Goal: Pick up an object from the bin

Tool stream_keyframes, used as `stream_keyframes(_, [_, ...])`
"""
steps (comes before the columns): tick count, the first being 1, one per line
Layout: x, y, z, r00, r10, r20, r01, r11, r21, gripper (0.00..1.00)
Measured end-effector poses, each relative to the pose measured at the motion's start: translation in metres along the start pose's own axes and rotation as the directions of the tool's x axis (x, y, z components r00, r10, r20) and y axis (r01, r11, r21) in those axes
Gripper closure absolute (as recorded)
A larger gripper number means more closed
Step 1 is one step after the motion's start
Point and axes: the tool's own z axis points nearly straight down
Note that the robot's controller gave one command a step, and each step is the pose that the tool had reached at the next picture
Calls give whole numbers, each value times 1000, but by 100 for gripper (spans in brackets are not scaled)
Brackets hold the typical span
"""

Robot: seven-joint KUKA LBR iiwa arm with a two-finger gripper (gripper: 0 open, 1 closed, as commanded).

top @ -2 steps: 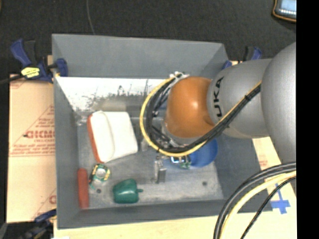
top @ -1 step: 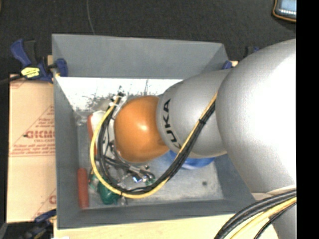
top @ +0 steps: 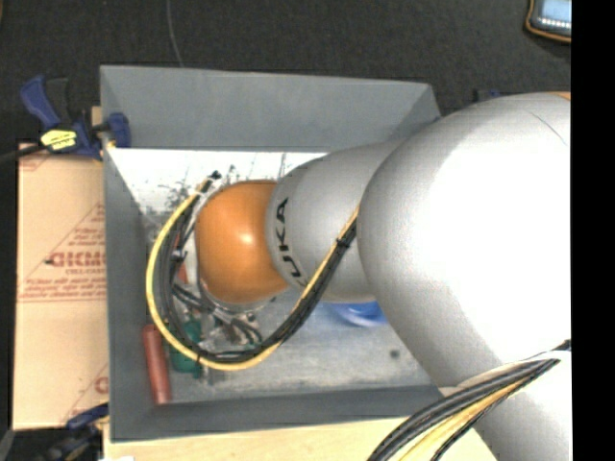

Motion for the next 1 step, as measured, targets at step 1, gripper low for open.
stream_keyframes(1, [42,5,-4,810,-585,21,585,811,2,100])
